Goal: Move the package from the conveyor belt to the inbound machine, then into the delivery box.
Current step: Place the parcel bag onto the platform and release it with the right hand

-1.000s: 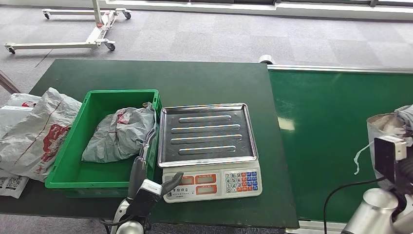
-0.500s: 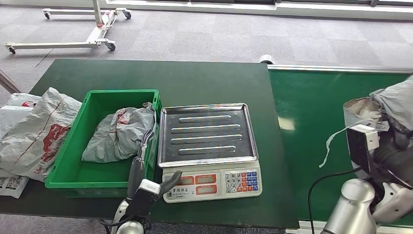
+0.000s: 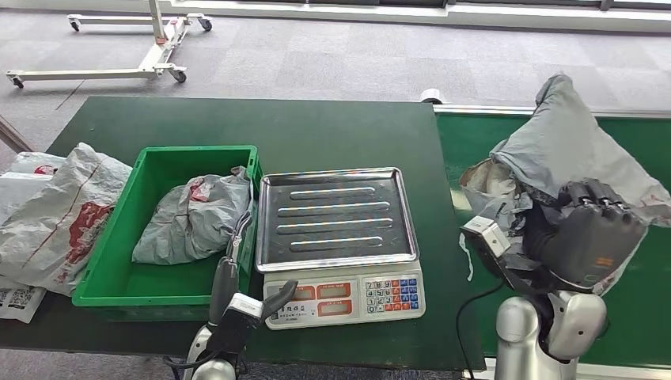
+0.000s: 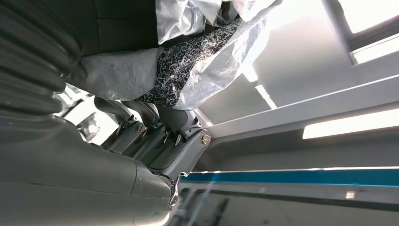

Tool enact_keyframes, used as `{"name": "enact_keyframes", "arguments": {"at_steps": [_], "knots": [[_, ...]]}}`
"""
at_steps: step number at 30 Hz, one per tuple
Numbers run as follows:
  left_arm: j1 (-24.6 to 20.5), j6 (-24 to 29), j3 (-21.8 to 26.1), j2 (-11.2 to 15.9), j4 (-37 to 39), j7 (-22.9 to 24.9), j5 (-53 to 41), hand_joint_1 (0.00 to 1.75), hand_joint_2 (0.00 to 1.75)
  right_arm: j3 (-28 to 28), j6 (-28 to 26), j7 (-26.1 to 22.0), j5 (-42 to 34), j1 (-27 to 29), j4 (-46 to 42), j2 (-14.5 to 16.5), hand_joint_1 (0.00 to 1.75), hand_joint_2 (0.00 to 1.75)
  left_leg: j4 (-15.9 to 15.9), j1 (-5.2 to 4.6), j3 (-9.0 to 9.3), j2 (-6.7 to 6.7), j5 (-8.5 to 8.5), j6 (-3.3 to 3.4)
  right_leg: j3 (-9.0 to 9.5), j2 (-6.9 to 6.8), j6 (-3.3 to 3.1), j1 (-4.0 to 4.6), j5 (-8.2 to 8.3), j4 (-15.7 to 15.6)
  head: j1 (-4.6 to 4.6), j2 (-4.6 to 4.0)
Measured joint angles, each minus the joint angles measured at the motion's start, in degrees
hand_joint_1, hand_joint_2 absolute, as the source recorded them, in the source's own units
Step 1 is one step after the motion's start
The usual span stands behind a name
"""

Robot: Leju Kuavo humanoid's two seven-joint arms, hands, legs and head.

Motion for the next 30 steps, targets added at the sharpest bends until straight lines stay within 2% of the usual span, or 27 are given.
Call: {"name": "enact_keyframes", "arguments": {"at_steps": [6,13,21,28,30], "knots": [[-0.33,0.62,0.0,0.16,0.78,-0.68,0.66,0.0,1.75,13.82,0.02,6.96,2.29,0.88,0.11,-5.23,1.75,1.75,0.0,0.0,-0.01,0.0,0.0,0.0,0.0,-0.01,0.0,0.0,0.0,0.0,-0.01,0.0],[-0.81,0.99,-0.02,0.18,1.69,-1.4,1.19,0.0,1.75,27.59,0.09,8.74,2.11,0.61,1.56,-10.59,1.75,1.75,0.0,0.0,-0.02,-0.02,0.0,0.0,0.0,-0.02,0.0,0.0,0.0,0.0,-0.01,0.0],[-2.05,1.35,-0.11,0.18,2.48,-1.42,1.23,0.0,1.75,36.65,0.11,5.35,-2.18,-2.78,6.88,-12.42,1.75,1.75,0.0,0.01,-0.01,-0.02,0.01,-0.01,0.0,-0.03,-0.01,0.01,-0.01,0.0,0.0,0.0],[-2.23,1.38,-0.15,0.18,2.68,-1.4,1.25,0.0,1.75,40.55,0.11,5.21,-2.95,-3.9,10.4,-12.8,1.75,1.75,0.0,0.01,-0.01,-0.02,0.01,-0.02,0.01,-0.03,-0.01,0.0,-0.01,0.0,0.0,-0.01],[-2.23,1.4,-0.15,0.18,2.67,-1.4,1.26,0.0,1.75,41.14,0.11,5.24,-2.98,-4.12,11.12,-12.89,0.89,1.75,0.0,0.01,-0.02,-0.02,0.01,-0.02,0.0,-0.03,-0.01,0.0,-0.01,0.0,0.01,0.0]]}}
